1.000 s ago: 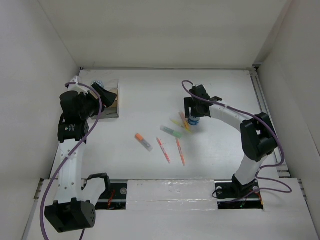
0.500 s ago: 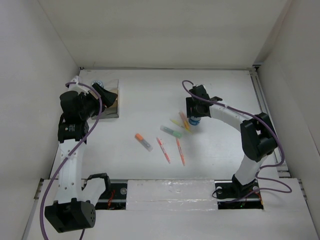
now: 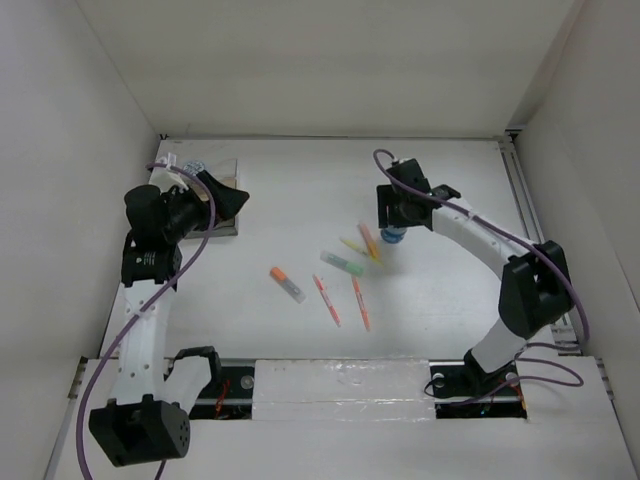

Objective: Sort the stationery into containers
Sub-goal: Pick up the stationery from the center of the board, then place the stationery in the storage box.

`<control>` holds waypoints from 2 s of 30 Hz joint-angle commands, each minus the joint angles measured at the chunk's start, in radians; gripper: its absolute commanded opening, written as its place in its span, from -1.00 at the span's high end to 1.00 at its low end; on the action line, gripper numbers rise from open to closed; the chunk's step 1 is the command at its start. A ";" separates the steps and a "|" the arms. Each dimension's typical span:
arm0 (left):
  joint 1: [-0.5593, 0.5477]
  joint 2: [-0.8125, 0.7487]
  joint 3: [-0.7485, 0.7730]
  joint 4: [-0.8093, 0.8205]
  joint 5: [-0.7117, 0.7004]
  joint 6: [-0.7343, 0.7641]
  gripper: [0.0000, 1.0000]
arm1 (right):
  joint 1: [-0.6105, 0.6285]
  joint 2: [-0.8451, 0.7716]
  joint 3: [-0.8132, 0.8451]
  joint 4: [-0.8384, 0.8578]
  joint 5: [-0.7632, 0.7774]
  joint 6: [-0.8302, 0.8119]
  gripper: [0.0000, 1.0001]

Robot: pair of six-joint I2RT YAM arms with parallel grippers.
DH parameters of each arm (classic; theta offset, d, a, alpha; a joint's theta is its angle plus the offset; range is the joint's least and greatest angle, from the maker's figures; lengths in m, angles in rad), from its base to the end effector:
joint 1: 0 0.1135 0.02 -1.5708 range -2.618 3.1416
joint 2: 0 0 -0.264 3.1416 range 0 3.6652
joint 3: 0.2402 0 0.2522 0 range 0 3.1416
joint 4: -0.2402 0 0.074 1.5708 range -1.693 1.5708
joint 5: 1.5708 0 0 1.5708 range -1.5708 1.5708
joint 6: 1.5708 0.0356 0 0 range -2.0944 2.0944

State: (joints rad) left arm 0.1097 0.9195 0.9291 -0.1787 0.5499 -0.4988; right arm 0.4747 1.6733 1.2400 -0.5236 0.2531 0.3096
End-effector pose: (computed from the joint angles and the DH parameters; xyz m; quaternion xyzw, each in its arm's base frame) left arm 0.2080 0.0042 0.3682 -0.0533 0.7543 -0.3236 0.5688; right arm 0.3216 0.1552 0.2391 -0.0400 0.9456 0.0034 0.3230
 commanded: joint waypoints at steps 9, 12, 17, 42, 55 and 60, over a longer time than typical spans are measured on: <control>-0.229 0.131 0.065 0.140 0.047 0.115 -1.00 | 0.005 -0.086 0.419 -0.183 -0.052 -0.073 1.00; -0.361 0.162 0.138 0.131 -0.074 0.214 -1.00 | 0.005 -0.061 0.502 -0.236 -0.078 -0.083 1.00; -0.551 0.237 0.179 0.204 -0.277 0.370 -1.00 | 0.016 -0.017 0.682 -0.352 -0.104 -0.102 1.00; -0.970 0.357 0.120 0.429 -0.636 0.743 -1.00 | 0.088 -0.033 0.753 -0.391 -0.287 -0.113 1.00; -0.970 0.334 0.132 0.435 -0.513 0.695 -0.97 | 0.130 -0.179 0.521 -0.196 -0.529 -0.104 1.00; -0.970 0.357 0.158 0.383 -0.478 0.684 -0.92 | 0.130 -0.188 0.521 -0.162 -0.575 -0.093 1.00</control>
State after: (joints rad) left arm -0.8619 1.2915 1.0264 0.2150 0.0196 0.2035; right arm 0.5980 1.5372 1.7504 -0.8204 -0.2516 0.2066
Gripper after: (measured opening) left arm 0.965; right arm 0.710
